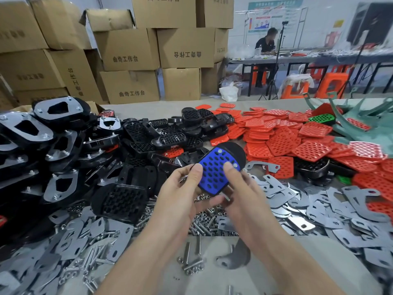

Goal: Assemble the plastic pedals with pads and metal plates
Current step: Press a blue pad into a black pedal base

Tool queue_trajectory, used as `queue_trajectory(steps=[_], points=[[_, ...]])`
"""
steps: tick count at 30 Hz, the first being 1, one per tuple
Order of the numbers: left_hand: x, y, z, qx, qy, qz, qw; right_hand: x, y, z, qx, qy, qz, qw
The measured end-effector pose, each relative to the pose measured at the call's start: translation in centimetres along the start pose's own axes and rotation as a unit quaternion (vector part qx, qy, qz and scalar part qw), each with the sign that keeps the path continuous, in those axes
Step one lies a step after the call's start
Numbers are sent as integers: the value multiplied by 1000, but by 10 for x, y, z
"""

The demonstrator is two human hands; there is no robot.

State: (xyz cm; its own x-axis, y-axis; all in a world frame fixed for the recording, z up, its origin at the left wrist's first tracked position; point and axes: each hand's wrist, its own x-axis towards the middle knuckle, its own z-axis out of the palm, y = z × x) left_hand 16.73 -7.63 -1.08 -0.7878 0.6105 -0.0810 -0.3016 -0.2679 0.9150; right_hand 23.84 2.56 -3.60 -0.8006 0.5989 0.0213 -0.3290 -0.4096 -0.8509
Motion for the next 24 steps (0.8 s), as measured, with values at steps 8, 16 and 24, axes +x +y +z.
queue_trajectory(steps=[8,16,24], points=[[6,12,-39,646,65,150,746,5,-9,-10,110,72,24,991],[4,0,-35,764,-30,109,635,9,-4,-18,115,24,16,993],[3,-1,-30,638,5,183,748,9,1,-21,70,2,7,998]])
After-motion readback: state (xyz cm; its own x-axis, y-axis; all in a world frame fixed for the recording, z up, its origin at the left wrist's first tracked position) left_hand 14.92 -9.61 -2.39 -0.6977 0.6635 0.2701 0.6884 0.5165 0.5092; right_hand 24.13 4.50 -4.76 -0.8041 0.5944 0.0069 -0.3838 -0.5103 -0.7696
